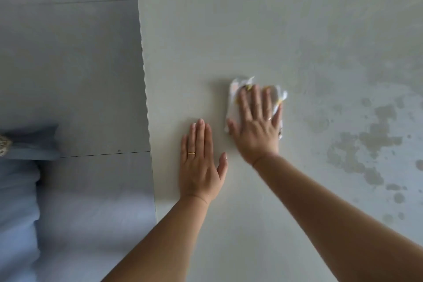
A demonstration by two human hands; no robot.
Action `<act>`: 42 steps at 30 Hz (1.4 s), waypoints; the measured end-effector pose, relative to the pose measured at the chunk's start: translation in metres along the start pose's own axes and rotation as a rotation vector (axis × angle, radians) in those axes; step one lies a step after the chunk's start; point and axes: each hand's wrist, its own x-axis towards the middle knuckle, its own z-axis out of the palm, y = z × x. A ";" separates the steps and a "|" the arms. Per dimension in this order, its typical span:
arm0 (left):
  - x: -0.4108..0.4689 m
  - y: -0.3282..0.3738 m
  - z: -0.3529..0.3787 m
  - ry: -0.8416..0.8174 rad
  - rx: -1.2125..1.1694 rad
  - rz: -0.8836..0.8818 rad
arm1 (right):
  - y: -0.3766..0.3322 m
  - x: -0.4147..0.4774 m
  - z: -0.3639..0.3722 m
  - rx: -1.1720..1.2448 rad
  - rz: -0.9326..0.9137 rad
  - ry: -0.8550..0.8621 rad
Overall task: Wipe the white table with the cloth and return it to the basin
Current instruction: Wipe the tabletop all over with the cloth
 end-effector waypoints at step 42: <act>-0.006 -0.001 0.001 0.190 -0.073 0.013 | 0.064 -0.081 0.013 -0.086 -0.206 0.062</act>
